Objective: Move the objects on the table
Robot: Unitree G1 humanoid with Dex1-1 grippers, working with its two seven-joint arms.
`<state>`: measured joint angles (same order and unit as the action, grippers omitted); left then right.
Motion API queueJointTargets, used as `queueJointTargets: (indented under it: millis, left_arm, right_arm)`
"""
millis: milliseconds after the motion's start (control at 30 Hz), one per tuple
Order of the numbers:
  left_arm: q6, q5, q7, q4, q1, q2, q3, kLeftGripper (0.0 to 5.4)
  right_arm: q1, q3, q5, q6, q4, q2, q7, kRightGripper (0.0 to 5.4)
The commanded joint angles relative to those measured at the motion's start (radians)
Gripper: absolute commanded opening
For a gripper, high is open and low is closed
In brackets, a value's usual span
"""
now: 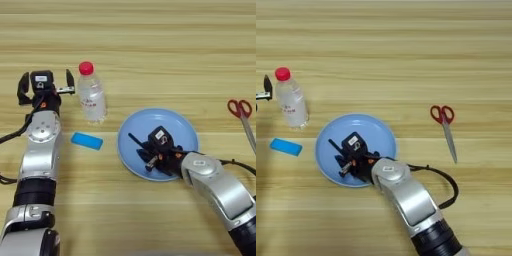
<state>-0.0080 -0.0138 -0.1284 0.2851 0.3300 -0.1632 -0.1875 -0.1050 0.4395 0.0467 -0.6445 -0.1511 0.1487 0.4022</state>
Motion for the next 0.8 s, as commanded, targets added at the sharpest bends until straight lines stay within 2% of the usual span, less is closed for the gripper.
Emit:
queueJointTargets:
  millis: [33, 133, 433, 800]
  left_arm:
    - [0.015, 0.001, -0.003, -0.014, -0.006, 0.005, 0.002, 5.40]
    - [0.015, 0.001, -0.003, -0.015, -0.006, 0.005, 0.002, 5.40]
    - [0.017, 0.001, -0.003, -0.020, -0.008, 0.006, 0.001, 5.40]
    - [0.015, 0.001, 0.001, -0.020, -0.012, 0.002, -0.003, 5.40]
  right_arm:
    - [0.055, 0.007, -0.011, -0.080, 0.074, 0.027, -0.007, 0.63]
    - [0.054, 0.007, -0.008, -0.079, 0.074, 0.028, -0.010, 0.34]
    - [0.051, -0.009, 0.002, -0.074, 0.062, 0.023, -0.019, 0.31]
    - [-0.022, -0.192, 0.053, -0.064, -0.077, -0.001, -0.065, 0.31]
